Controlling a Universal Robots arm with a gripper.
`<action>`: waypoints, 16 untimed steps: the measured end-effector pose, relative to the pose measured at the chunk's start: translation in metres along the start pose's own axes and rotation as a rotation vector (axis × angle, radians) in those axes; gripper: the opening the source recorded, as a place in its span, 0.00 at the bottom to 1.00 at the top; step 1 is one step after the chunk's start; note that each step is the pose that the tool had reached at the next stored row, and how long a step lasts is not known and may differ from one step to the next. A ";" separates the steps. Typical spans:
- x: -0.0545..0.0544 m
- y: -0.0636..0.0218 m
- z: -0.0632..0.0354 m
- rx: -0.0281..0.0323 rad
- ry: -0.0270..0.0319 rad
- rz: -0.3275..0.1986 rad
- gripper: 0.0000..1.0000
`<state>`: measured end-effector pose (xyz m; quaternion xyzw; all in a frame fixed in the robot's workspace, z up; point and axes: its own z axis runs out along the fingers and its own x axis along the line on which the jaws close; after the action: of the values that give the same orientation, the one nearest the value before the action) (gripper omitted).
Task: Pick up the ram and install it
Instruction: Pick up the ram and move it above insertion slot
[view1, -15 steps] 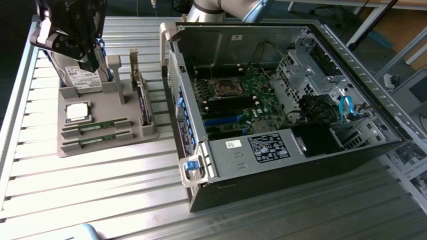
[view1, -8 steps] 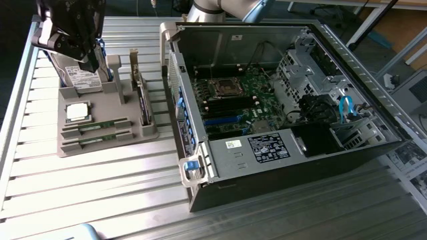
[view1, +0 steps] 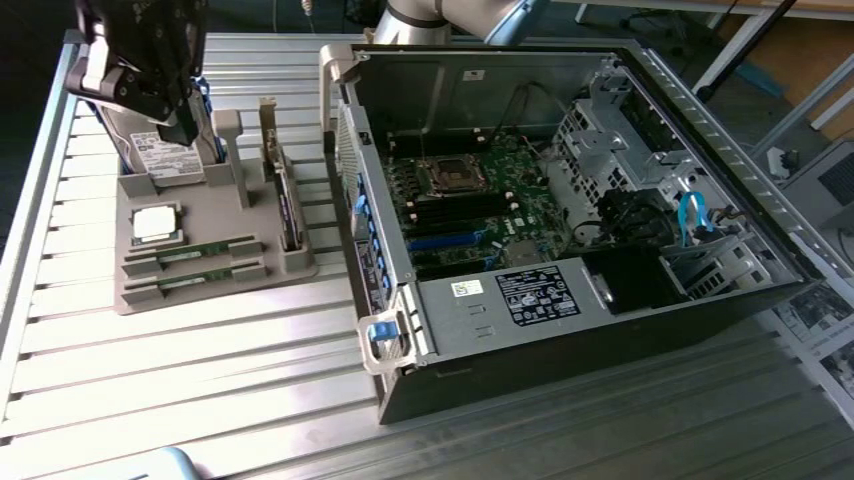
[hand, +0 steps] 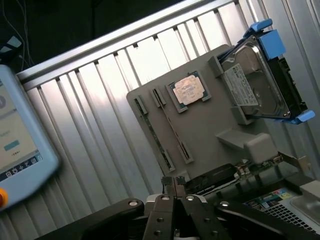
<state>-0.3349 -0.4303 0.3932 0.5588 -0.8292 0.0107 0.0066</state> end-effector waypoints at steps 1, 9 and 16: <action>0.000 0.0000 0.0000 0.0003 0.0004 -0.005 0.11; 0.000 0.0000 0.0000 0.0025 0.0030 -0.047 0.11; 0.000 0.0000 0.0000 0.0044 0.0052 -0.085 0.11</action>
<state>-0.3349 -0.4303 0.3932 0.5934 -0.8047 0.0137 0.0079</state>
